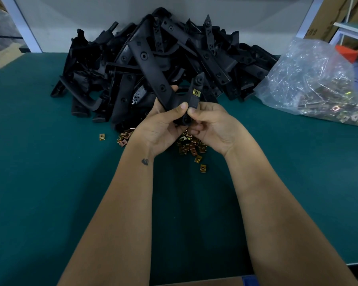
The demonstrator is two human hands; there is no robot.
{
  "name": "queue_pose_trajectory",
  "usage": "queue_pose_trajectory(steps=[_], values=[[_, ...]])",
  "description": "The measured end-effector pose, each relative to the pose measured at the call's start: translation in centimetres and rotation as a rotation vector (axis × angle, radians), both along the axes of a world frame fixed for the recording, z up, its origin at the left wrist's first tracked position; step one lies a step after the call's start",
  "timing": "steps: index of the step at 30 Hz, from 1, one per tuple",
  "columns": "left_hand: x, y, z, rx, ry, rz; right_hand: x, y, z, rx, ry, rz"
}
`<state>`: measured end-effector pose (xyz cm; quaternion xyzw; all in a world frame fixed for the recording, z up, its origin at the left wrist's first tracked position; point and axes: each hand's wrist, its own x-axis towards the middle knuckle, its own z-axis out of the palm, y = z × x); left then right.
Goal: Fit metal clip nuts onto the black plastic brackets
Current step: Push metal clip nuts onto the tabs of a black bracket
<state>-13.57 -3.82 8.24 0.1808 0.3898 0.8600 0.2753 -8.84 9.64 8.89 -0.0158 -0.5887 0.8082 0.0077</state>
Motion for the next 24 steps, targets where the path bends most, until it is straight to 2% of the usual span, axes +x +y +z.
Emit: queue_pose_trajectory(steps=[5, 10, 13, 19, 24], values=[[-0.2, 0.3, -0.3, 0.025, -0.023, 0.049, -0.2, -0.5, -0.1, 0.006, 0.013, -0.082], [-0.1, 1.8, -0.8, -0.041, 0.000, 0.260, -0.4, -1.5, 0.3, -0.011, 0.096, -0.228], [-0.3, 2.1, -0.9, 0.017, -0.083, 0.262, -0.5, -2.0, 0.5, 0.059, 0.126, -0.341], [-0.3, 1.8, -1.0, 0.105, -0.138, 0.243, -0.3, -3.0, -0.1, 0.564, 0.275, -0.555], [0.2, 1.9, -1.4, 0.141, -0.157, 0.154, -0.2, -3.4, -0.3, 0.807, 0.366, -0.709]])
